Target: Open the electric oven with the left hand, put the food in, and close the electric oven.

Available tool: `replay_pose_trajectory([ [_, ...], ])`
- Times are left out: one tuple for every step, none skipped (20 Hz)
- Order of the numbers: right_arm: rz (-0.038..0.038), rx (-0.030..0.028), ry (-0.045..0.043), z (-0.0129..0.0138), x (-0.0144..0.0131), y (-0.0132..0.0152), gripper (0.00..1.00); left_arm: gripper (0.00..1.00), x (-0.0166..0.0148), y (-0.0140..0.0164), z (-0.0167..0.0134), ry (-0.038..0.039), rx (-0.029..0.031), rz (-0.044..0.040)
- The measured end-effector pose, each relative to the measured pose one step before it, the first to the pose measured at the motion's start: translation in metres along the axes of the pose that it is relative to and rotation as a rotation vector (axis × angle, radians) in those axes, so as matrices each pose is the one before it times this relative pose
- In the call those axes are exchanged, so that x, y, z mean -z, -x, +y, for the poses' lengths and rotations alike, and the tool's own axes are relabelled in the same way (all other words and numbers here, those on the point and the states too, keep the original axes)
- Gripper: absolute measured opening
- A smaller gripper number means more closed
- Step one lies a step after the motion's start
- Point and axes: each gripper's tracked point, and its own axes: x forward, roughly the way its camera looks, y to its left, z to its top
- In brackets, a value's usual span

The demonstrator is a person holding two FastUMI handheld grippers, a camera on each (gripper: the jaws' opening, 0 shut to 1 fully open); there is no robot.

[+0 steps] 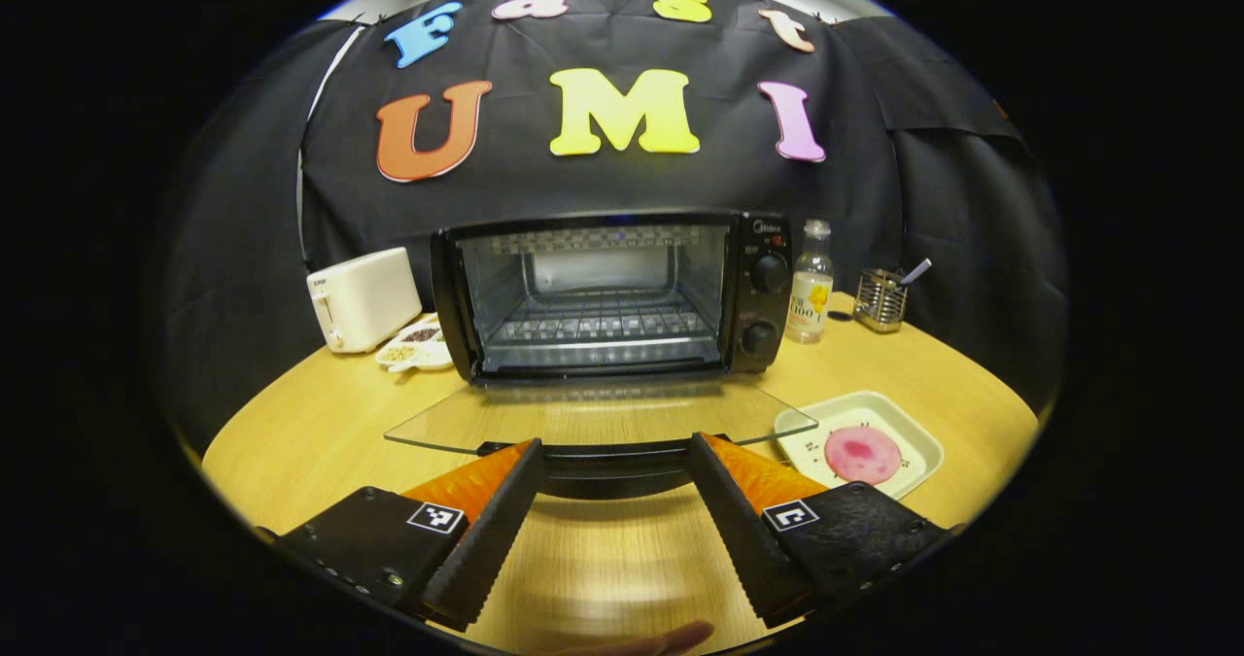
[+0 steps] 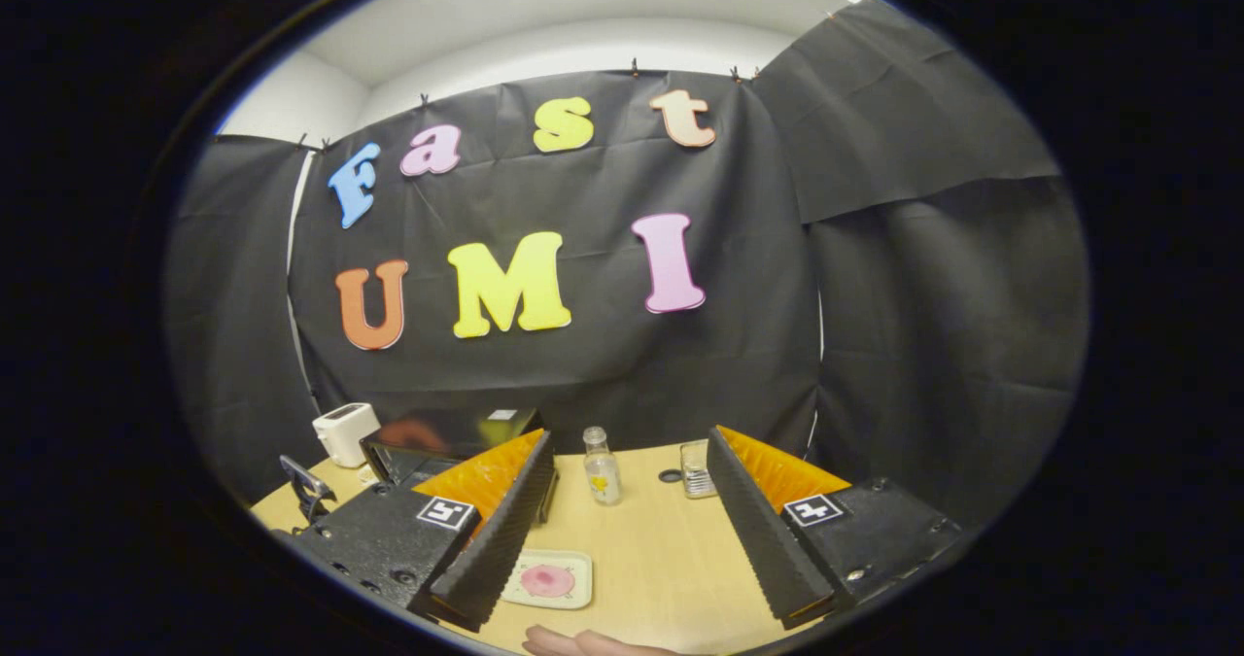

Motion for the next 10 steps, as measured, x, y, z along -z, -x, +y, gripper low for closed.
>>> replay_pose_trajectory([
  [0.00070,0.00140,0.00504,0.00101,-0.00144,0.00077,0.96,0.96,0.01195,-0.00049,-0.00124,-0.01473,0.00177,0.04398],
  [-0.00141,-0.00104,0.00408,0.00192,-0.00052,0.00098,0.96,0.96,0.01193,-0.00149,-0.00149,-0.01510,0.00261,0.03851],
  [-0.00299,-0.00390,0.00240,0.00247,-0.00193,0.00167,1.00,0.96,0.01109,-0.00243,0.00084,-0.00088,0.00220,0.03769],
  [-0.00443,-0.00443,0.00192,0.00281,-0.00140,0.00183,0.96,0.96,0.00416,0.00089,0.00032,0.00132,-0.00086,0.01131],
  [-0.00481,-0.00231,0.00152,0.00156,-0.00257,0.00179,0.96,0.96,0.00055,0.00071,0.00236,-0.01145,-0.01813,-0.01191],
  [-0.00247,-0.00042,0.00244,0.00083,0.00106,0.00115,0.96,0.96,-0.00087,-0.00297,0.00277,-0.01817,-0.01805,-0.00146],
  [-0.00005,0.00056,0.00255,0.00066,0.00039,0.00114,0.96,0.96,0.00527,0.00403,-0.00399,0.01249,0.01903,0.02491],
  [0.00251,0.00122,0.00247,0.00111,0.00057,0.00032,0.96,1.00,0.00215,-0.00272,-0.00194,0.02581,0.00755,0.01157],
  [0.00614,0.00291,0.00411,-0.00052,0.00116,0.00005,0.96,0.96,0.00135,0.00001,0.00079,0.01095,-0.00063,0.00458],
  [0.00611,0.00226,0.00571,0.00045,0.00287,0.00115,0.96,0.95,-0.00049,0.00336,0.00521,0.00159,-0.00648,-0.00185],
])
